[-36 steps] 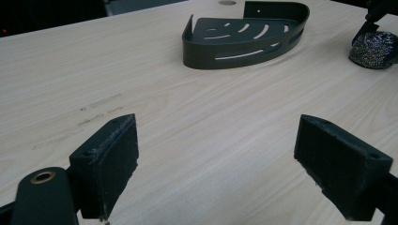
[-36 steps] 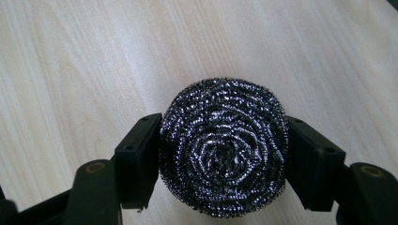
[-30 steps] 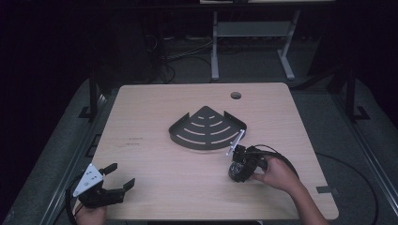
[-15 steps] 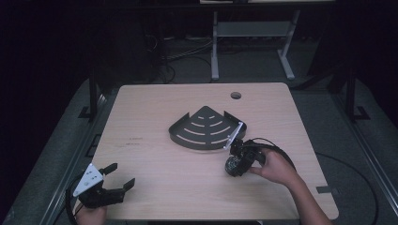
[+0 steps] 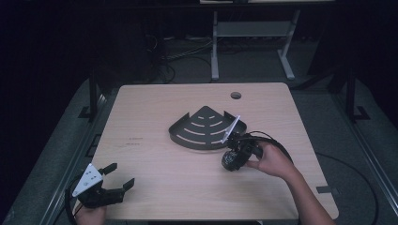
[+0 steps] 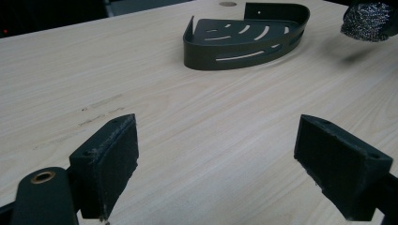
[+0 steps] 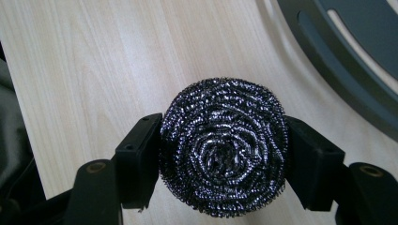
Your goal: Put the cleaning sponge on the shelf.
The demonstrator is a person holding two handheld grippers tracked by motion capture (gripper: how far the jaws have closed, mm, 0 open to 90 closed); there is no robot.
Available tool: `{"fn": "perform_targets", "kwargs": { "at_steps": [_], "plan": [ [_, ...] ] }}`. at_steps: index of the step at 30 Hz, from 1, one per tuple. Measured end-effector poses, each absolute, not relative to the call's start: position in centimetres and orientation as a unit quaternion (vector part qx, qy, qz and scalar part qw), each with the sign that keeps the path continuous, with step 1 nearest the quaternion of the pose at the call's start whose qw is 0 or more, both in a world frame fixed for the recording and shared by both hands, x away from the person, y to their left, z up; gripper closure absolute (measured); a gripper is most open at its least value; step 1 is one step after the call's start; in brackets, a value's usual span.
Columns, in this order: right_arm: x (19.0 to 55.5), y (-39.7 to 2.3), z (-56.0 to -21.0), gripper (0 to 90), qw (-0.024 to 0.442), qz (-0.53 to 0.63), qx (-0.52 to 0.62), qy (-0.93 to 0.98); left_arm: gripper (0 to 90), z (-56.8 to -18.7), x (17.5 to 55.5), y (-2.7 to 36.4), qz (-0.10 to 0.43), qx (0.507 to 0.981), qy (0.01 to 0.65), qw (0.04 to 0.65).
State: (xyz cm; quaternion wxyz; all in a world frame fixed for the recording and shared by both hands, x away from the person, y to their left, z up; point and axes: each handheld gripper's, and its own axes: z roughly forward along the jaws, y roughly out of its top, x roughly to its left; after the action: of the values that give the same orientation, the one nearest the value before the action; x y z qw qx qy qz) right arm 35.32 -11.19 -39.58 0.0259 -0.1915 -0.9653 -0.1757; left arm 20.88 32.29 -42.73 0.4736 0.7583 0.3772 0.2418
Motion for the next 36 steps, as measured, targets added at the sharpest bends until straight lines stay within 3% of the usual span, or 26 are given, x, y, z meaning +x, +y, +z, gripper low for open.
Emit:
{"fn": "perform_targets", "kwargs": {
  "at_steps": [36],
  "plan": [
    [38.0,-9.4,-36.5,33.8,0.023,-0.183,-0.182,-0.966,13.4,-42.7,20.9,32.3,0.241,0.759,0.376,0.474]
  ]
}}
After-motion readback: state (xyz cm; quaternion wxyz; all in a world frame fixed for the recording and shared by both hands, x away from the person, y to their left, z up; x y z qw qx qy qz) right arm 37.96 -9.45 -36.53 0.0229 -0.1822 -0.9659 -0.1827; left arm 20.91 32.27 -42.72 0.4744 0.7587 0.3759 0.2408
